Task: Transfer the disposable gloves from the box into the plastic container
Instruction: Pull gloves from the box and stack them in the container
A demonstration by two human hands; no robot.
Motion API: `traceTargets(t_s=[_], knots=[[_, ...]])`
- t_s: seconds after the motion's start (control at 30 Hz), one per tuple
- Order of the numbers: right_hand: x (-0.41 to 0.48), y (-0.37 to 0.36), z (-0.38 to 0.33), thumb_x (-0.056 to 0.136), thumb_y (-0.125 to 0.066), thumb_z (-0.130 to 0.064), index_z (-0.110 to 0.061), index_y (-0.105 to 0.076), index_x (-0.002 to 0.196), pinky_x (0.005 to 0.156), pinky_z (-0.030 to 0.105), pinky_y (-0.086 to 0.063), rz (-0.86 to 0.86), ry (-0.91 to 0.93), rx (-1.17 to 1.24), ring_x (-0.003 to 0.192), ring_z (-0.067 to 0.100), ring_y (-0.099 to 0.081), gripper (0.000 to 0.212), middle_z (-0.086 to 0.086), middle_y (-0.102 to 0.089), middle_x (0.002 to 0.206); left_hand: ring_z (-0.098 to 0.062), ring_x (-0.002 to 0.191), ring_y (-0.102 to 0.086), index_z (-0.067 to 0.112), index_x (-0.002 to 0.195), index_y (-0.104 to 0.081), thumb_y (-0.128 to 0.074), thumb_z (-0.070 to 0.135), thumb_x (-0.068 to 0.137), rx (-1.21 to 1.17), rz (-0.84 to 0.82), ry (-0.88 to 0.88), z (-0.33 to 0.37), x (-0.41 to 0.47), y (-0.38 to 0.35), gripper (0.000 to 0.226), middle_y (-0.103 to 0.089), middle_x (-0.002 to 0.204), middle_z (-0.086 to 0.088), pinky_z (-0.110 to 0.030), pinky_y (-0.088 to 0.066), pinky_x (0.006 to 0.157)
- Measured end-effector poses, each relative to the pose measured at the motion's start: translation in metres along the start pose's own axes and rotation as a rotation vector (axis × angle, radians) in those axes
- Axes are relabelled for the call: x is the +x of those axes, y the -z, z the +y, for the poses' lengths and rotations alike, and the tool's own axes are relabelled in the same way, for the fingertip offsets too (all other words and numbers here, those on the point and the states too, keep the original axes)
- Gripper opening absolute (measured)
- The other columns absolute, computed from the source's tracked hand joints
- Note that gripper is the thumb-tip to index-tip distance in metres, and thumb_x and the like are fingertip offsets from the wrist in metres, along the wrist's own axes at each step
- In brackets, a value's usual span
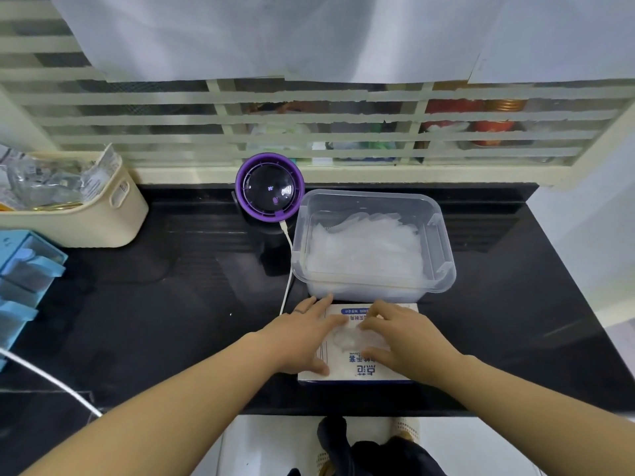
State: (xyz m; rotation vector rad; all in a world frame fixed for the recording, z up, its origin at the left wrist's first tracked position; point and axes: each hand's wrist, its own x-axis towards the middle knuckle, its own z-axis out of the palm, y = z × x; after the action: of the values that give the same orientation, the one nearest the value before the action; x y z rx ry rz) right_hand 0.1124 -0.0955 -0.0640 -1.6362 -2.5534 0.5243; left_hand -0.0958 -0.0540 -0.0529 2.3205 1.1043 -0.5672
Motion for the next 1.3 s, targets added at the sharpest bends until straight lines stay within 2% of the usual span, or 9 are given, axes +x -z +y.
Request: traceTargets(t_s=[0.37, 0.5, 0.57, 0.73, 0.83, 0.93, 1.03, 1.17, 1.3], knots=[[0.027, 0.032, -0.042, 0.094, -0.056, -0.025, -0.013, -0.061, 0.089, 0.073, 0.032, -0.047, 0.259, -0.029, 0.414, 0.076, 0.013, -0.055, 0.014, -0.004, -0.063, 0.082, -0.022, 0.148, -0.008, 0.020, 0.153, -0.010, -0.071, 0.041, 0.082, -0.045, -0.006, 0.057, 0.002, -0.001, 0.004, 0.096, -0.003, 0.161, 0.002, -0.040, -0.028, 0.115], [0.025, 0.099, -0.045, 0.090, -0.062, -0.014, -0.017, -0.063, 0.089, 0.072, 0.008, -0.044, 0.538, 0.028, 0.581, 0.077, 0.003, -0.059, 0.003, -0.013, -0.061, 0.077, -0.023, 0.147, -0.013, 0.029, 0.149, -0.023, -0.070, 0.042, 0.083, -0.032, -0.020, -0.001, 0.001, -0.005, 0.009, 0.083, -0.014, 0.158, 0.001, -0.039, -0.028, 0.114], [0.024, 0.128, -0.041, 0.090, -0.062, -0.017, -0.020, -0.063, 0.093, 0.075, 0.005, -0.043, 0.578, 0.050, 0.541, 0.081, -0.002, -0.059, 0.005, -0.018, -0.061, 0.081, -0.014, 0.148, -0.005, 0.032, 0.151, -0.022, -0.071, 0.044, 0.083, -0.120, -0.023, -0.008, 0.001, -0.010, 0.020, 0.085, -0.005, 0.161, 0.006, -0.035, -0.021, 0.118], [0.024, 0.163, -0.030, 0.088, -0.053, -0.036, -0.029, -0.061, 0.097, 0.080, 0.000, -0.039, 0.610, 0.119, 0.335, 0.084, -0.017, -0.052, 0.014, -0.029, -0.051, 0.084, 0.009, 0.121, -0.047, 0.037, 0.142, -0.039, -0.074, 0.037, 0.081, -0.682, -0.127, -0.107, -0.007, -0.042, 0.081, 0.071, -0.047, 0.141, 0.020, -0.013, -0.038, 0.097], [0.029, 0.174, -0.033, 0.089, -0.049, -0.038, -0.024, -0.068, 0.097, 0.079, 0.004, -0.043, 0.586, 0.175, 0.238, 0.078, -0.012, -0.054, 0.025, -0.024, -0.055, 0.084, -0.009, 0.120, -0.057, 0.021, 0.139, -0.045, -0.083, 0.033, 0.065, -1.304, -0.090, -0.240, -0.014, -0.055, 0.108, 0.084, -0.061, 0.131, 0.006, -0.028, -0.051, 0.095], [0.034, 0.182, -0.034, 0.089, -0.049, -0.036, -0.019, -0.070, 0.096, 0.076, 0.011, -0.048, 0.545, 0.228, 0.135, 0.077, -0.002, -0.055, 0.028, -0.018, -0.058, 0.089, -0.023, 0.125, -0.054, 0.014, 0.136, -0.052, -0.084, 0.062, 0.051, -1.623, 0.030, -0.372, -0.019, -0.056, 0.124, 0.103, -0.055, 0.139, -0.009, -0.040, -0.044, 0.104], [0.037, 0.189, -0.033, 0.089, -0.051, -0.034, -0.018, -0.071, 0.095, 0.076, 0.027, -0.053, 0.537, 0.244, 0.036, 0.082, 0.009, -0.058, 0.026, -0.007, -0.066, 0.092, -0.022, 0.120, -0.059, 0.010, 0.130, -0.056, -0.081, 0.068, 0.050, -1.632, 0.180, -0.294, -0.021, -0.051, 0.138, 0.102, -0.061, 0.130, -0.012, -0.035, -0.047, 0.101], [0.041, 0.198, -0.030, 0.089, -0.054, -0.035, -0.016, -0.073, 0.094, 0.075, 0.032, -0.054, 0.522, 0.274, -0.041, 0.082, 0.016, -0.062, 0.027, -0.001, -0.069, 0.093, -0.022, 0.113, -0.063, 0.015, 0.119, -0.062, -0.054, 0.054, 0.080, -1.536, 0.363, -0.244, -0.019, -0.042, 0.152, 0.056, -0.068, 0.119, -0.010, -0.031, -0.048, 0.097], [0.049, 0.205, -0.024, 0.086, -0.053, -0.035, -0.016, -0.074, 0.092, 0.071, 0.037, -0.056, 0.486, 0.268, -0.092, 0.080, 0.018, -0.062, 0.028, -0.002, -0.069, 0.093, -0.017, 0.106, -0.066, 0.012, 0.117, -0.063, -0.056, 0.065, 0.077, -1.455, 0.394, -0.280, -0.014, -0.034, 0.168, 0.067, -0.070, 0.115, -0.008, -0.026, -0.053, 0.091]])
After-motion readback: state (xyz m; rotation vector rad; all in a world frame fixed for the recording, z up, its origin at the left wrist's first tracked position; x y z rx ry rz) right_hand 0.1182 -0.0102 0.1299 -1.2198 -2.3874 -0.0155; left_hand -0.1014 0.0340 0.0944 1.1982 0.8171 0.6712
